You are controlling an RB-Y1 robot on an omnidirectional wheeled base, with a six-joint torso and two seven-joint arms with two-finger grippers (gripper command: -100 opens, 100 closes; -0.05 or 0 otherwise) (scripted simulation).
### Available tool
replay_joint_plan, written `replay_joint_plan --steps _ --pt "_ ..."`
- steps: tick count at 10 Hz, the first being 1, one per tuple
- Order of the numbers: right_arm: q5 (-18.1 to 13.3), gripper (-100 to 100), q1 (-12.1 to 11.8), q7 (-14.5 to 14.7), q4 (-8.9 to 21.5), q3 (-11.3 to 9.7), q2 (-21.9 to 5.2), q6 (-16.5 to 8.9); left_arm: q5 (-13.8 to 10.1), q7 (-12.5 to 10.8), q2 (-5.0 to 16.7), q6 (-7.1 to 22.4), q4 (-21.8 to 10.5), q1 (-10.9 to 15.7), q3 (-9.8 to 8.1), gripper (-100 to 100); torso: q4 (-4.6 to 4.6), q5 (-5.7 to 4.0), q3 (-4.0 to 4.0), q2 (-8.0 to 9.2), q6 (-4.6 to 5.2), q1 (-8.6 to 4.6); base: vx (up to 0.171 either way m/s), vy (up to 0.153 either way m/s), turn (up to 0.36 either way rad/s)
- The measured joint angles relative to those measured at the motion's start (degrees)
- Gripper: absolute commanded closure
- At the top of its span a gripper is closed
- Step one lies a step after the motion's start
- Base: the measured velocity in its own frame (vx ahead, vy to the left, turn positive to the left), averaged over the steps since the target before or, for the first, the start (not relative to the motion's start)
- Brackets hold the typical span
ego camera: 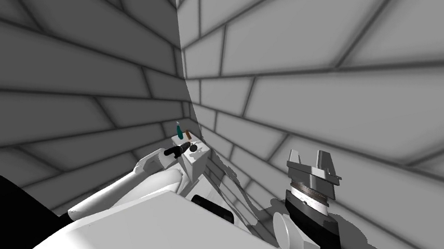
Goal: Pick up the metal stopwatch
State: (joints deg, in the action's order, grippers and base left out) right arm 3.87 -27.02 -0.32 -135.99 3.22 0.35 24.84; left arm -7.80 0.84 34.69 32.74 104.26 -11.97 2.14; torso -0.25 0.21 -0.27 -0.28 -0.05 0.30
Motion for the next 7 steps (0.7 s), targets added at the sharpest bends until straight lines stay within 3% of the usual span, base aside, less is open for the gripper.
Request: replay_joint_plan --steps 6,7 --pt "0.0 0 0.0 0.0 0.0 0.0 0.0 0.0 3.19 4.13 -6.72 4.29 9.79 -7.01 -4.43 100 0.0 -0.01 -0.01 -0.01 0.0 0.0 0.026 0.037 -0.012" --pt "0.0 0 0.0 0.0 0.0 0.0 0.0 0.0 3.25 4.23 -6.79 4.39 9.98 -7.03 -4.48 0 -0.01 -0.01 0.0 0.02 0.0 -0.07 0.0 0.0 0.0"
